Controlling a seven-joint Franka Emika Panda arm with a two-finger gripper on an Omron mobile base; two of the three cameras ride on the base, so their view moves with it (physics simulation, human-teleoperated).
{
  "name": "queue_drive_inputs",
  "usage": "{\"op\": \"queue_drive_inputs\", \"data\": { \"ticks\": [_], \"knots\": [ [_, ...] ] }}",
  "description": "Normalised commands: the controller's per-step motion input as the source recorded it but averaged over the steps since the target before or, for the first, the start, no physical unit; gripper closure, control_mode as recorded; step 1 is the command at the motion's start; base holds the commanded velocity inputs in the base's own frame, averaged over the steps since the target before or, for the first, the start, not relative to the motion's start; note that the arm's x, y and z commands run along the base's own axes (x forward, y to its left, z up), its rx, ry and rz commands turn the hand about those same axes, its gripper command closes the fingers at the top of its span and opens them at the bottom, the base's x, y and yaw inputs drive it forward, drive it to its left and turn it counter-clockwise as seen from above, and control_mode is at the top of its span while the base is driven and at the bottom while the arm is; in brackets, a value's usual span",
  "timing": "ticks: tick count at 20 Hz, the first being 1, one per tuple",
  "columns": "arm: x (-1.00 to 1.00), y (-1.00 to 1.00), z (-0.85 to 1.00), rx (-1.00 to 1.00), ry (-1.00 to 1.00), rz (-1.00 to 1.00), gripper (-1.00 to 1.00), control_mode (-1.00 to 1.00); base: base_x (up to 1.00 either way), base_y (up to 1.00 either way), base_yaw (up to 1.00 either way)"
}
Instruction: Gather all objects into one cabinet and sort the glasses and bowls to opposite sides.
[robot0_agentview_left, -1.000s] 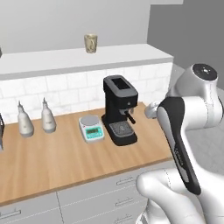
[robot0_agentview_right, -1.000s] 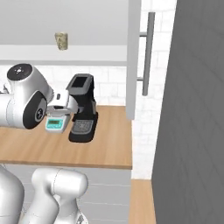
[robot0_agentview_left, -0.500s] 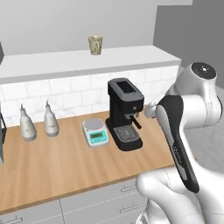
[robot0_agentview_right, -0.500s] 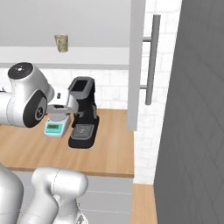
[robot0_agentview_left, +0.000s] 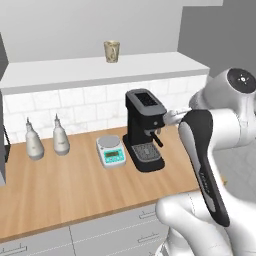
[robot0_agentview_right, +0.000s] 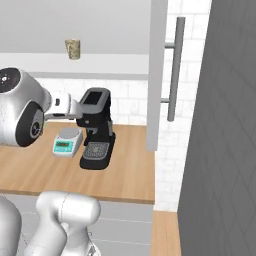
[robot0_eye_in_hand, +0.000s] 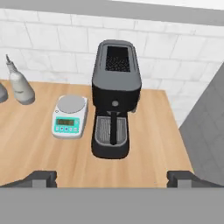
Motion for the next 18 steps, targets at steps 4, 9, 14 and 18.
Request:
{"op": "queue_drive_inputs", "data": {
  "ticks": [4, 9, 14, 18],
  "knots": [
    [0.15, 0.53, 1.00, 0.00, -0.34, 0.00, -1.00, -1.00, 0.00, 0.00, 0.00],
    [0.94, 0.71, 0.80, 0.03, -0.12, 0.00, -1.00, -1.00, 0.00, 0.00, 0.00],
    [0.98, 0.61, 0.62, 0.07, -0.03, 0.00, -1.00, -1.00, 0.00, 0.00, 0.00],
    [0.99, 0.21, 0.18, 0.13, 0.10, -0.06, -1.00, -1.00, 0.00, 0.00, 0.00]
  ]
}}
